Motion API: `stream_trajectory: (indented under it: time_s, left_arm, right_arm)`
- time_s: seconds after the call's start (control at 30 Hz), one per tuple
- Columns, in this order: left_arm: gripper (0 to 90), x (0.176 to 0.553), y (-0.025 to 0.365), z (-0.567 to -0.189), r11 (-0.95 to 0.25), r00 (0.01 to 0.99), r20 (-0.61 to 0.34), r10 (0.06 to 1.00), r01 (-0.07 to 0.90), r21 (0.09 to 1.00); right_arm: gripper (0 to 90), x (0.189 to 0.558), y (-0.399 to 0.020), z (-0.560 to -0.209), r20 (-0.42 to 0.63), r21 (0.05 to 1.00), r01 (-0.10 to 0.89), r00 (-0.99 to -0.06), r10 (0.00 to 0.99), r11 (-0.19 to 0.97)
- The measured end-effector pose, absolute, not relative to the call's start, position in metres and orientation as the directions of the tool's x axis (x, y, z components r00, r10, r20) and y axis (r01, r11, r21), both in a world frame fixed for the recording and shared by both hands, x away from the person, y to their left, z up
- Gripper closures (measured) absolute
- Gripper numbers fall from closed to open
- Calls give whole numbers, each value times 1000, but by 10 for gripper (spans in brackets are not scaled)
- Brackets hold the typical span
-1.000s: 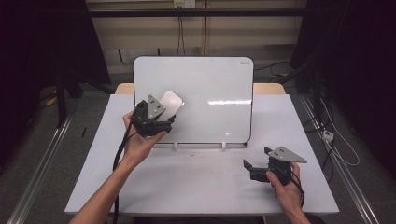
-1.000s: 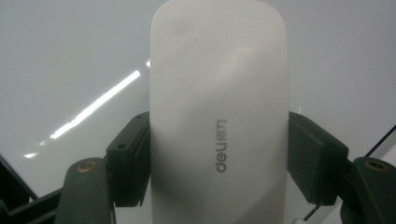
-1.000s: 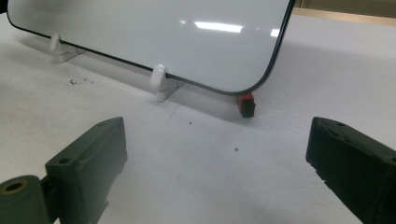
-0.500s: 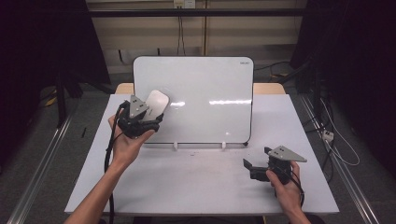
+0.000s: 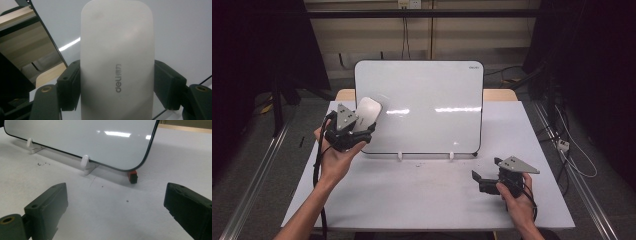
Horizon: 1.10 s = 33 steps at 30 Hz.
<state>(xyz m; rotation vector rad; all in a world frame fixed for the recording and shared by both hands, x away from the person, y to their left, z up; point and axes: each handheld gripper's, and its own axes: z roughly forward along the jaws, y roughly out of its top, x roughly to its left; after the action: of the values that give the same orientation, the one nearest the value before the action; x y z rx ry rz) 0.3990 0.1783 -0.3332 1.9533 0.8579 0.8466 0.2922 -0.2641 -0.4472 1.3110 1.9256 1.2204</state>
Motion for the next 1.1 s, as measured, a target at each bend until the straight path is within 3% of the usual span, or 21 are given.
stream_trajectory:
  time_s: [0.5, 1.1]
  left_arm:
    - [311, 391, 182, -360, -486, 525, 289, 801, 287, 825]
    - [312, 409, 170, -379, -530, 526, 323, 787, 308, 790]
  right_arm:
    - [54, 291, -265, -448, 76, 881, 455, -413, 907, 133]
    - [55, 294, -265, -448, 77, 878, 459, -416, 906, 136]
